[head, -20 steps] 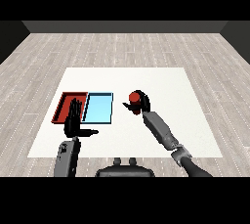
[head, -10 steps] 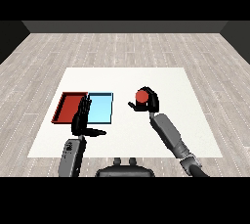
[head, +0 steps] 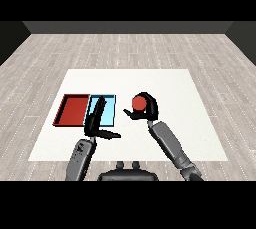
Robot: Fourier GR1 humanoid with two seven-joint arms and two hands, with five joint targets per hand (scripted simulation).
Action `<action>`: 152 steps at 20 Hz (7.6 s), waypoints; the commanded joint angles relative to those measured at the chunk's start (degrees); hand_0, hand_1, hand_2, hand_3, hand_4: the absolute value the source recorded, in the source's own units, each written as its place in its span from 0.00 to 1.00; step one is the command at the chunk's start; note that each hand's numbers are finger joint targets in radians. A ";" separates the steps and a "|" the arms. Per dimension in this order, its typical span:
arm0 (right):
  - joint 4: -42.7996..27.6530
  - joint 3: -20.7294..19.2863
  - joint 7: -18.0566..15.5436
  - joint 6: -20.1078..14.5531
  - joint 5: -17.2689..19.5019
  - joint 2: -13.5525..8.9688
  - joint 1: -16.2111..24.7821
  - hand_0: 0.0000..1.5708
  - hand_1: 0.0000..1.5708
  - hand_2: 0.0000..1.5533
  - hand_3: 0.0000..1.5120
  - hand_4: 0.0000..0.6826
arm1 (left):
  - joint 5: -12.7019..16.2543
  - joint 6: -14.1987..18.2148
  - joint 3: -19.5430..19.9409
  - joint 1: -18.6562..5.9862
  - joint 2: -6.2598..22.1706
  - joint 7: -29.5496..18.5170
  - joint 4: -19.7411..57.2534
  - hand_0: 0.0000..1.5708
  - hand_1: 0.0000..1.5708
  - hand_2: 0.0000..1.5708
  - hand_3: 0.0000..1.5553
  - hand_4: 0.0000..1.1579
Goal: Pick the red can and put it in the red box
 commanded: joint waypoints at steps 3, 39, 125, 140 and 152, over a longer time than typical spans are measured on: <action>-2.03 -0.25 -0.38 1.01 4.70 3.73 0.90 0.91 0.91 0.92 0.93 0.93 | -1.10 3.29 -4.32 -1.47 -0.05 0.58 3.90 0.00 0.00 0.00 0.00 0.00; -4.17 7.77 -4.42 -1.43 0.48 5.26 0.49 0.96 0.96 0.94 0.94 0.96 | 15.88 14.50 -16.78 -16.95 -0.05 -7.48 29.49 0.00 0.00 0.00 0.00 0.00; -22.26 -15.97 0.82 19.50 -8.95 -7.58 30.60 0.00 0.00 0.00 0.00 0.00 | 9.61 23.89 6.39 -18.66 30.22 1.70 45.41 1.00 1.00 0.99 0.97 0.93; -9.33 -17.08 -3.72 19.96 -5.83 -5.59 22.37 0.00 0.00 0.00 0.00 0.00 | 1.06 18.67 4.91 -31.78 28.92 5.42 88.50 0.59 0.59 0.56 0.00 0.62; -8.18 -17.26 -5.92 22.13 -6.42 -4.63 21.56 0.00 0.00 0.00 0.00 0.00 | 9.63 11.49 14.71 -35.19 30.46 -6.91 87.44 0.00 0.00 0.00 0.00 0.00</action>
